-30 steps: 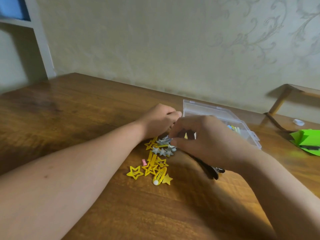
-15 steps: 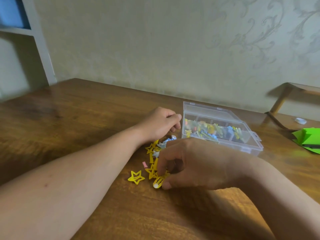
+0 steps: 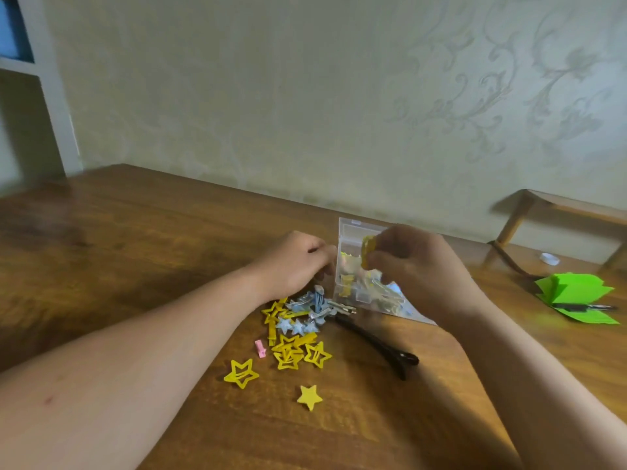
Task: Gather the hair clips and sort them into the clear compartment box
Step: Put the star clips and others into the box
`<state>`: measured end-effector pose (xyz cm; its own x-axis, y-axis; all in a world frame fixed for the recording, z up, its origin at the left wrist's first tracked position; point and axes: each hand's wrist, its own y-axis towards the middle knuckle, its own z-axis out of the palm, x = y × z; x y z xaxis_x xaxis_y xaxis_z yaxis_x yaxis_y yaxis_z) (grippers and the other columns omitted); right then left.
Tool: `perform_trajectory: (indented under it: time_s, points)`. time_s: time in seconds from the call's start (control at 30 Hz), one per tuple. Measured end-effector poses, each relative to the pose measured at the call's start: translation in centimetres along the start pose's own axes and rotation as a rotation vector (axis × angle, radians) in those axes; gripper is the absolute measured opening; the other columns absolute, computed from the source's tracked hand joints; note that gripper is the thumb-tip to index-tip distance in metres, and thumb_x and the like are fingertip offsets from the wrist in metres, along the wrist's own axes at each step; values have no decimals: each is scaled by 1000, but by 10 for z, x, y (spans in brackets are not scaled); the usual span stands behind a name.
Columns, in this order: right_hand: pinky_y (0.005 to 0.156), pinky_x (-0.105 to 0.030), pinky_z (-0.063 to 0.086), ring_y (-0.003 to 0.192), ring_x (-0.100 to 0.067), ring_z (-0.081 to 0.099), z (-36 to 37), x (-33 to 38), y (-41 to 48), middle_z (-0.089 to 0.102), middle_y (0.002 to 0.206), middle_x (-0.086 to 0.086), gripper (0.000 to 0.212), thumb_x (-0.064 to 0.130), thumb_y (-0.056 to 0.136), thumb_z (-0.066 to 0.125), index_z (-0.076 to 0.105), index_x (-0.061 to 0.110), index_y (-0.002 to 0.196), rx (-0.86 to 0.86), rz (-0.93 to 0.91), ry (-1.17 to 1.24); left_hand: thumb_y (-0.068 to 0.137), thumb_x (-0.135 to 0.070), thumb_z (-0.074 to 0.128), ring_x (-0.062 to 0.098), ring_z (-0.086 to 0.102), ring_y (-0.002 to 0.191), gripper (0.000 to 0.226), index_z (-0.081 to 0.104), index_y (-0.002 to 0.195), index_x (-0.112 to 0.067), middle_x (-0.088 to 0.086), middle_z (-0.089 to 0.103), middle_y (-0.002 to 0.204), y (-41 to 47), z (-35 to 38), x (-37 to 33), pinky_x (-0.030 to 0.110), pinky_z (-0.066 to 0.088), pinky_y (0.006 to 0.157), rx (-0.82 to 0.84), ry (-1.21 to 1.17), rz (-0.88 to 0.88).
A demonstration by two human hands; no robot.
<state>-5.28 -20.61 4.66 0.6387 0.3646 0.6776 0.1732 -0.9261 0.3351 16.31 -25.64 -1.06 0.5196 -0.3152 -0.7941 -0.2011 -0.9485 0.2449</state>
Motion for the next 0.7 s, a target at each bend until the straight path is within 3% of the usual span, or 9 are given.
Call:
perform_trajectory:
  time_s: [0.1,0.27,0.4,0.5,0.7]
  points:
    - [54,-19,48,67,-9,69,3,-12,8,77,79,7,18,28,100,68,78,24,85,-48,118,-92,110,-41,53,23,73,86,46,76,83,-13,3,78,85,-1,0,0,38,54,81,4,5,3]
    - [66,-37,59,69,-17,72,25,-5,15,77,75,1,24,37,98,66,79,24,82,38,152,-251,110,-43,52,23,73,86,46,77,82,-16,1,77,83,-1,1,0,45,57,85,8,28,7]
    - [63,-34,58,64,-11,67,29,-7,17,72,70,6,23,40,95,67,74,27,78,59,158,-371,110,-42,52,22,72,87,45,78,83,-17,2,77,85,-2,-1,-2,44,56,86,9,32,5]
    - [74,-43,63,74,-12,67,26,-11,17,72,79,9,18,41,95,66,72,28,84,21,145,-403,111,-40,51,22,71,85,45,77,83,-16,2,76,83,-3,-1,-4,41,55,82,7,40,13]
    - [77,-44,63,78,-9,68,22,-11,9,72,86,13,11,37,98,64,74,32,95,-1,78,-335,110,-43,51,27,72,88,48,77,84,-11,6,77,85,-4,-1,-1,50,56,86,9,47,5]
